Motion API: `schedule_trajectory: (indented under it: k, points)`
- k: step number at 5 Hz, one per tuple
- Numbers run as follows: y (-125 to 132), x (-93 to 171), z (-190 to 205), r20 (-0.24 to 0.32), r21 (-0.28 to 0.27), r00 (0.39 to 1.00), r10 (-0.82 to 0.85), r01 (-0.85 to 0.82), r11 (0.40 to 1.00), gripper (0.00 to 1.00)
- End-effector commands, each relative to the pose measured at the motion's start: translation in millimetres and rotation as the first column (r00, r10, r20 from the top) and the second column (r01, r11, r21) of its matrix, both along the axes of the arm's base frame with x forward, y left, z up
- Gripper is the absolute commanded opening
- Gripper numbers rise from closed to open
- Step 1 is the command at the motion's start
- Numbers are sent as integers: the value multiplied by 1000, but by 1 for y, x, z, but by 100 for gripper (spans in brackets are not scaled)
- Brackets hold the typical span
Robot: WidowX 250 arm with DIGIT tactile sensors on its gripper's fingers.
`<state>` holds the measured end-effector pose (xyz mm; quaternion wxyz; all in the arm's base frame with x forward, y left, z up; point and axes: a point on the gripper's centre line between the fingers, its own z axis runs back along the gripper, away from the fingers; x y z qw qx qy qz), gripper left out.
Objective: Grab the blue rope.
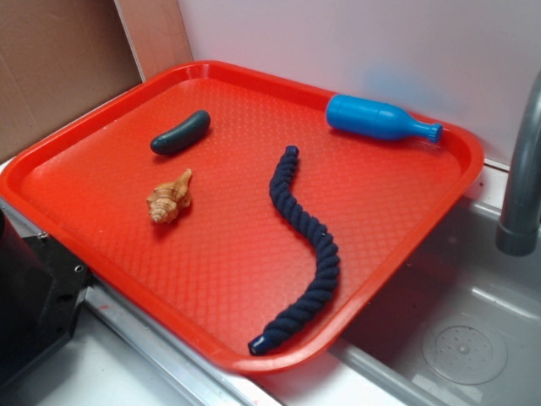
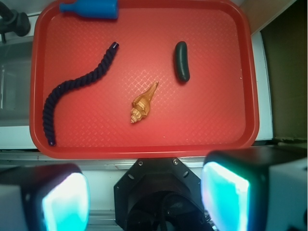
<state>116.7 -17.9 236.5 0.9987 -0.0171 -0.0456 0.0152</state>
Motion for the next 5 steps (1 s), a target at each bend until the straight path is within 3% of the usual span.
schedule_trajectory:
  k: [1, 3, 4, 5]
  points:
    - [0, 0, 0, 0, 0, 1000, 0, 0, 1000, 100]
    - [-15, 17, -19, -11, -36, 962, 274, -274, 961, 100]
    - [-16, 32, -33, 4, -79, 884, 468, -466, 881, 100]
    - [-28, 56, -56, 5, -160, 774, 633, -624, 765, 100]
